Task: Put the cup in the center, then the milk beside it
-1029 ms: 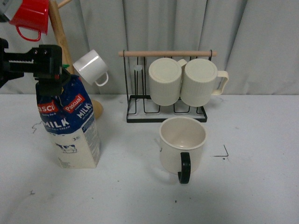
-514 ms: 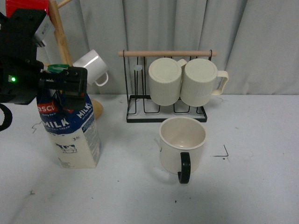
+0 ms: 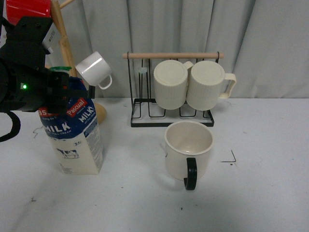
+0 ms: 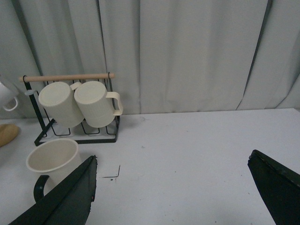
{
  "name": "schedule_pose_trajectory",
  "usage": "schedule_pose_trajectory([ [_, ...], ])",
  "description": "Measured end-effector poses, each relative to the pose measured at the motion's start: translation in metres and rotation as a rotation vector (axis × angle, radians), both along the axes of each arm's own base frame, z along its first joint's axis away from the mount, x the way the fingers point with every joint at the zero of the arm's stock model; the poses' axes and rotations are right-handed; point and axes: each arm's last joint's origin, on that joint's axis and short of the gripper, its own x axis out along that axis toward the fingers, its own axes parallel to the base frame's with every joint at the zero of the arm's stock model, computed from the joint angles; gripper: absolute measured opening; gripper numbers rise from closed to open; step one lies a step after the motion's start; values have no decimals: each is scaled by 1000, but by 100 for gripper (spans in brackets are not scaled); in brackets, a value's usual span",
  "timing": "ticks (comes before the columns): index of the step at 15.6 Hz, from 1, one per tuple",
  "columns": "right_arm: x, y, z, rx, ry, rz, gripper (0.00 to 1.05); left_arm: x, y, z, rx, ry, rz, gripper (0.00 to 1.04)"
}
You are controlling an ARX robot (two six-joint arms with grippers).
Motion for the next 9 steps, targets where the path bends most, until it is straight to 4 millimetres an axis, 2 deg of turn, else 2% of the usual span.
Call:
schedule_pose_trajectory([
  [1, 0, 0, 0, 0, 0, 0, 98, 0, -1, 1, -14, 4, 7, 3],
  [5, 0, 0, 0, 0, 0, 0, 98, -4, -14, 6, -3, 9, 6, 3],
  [9, 0, 0, 0, 0, 0, 0, 98, -16, -48, 14, 14, -13, -61, 3],
])
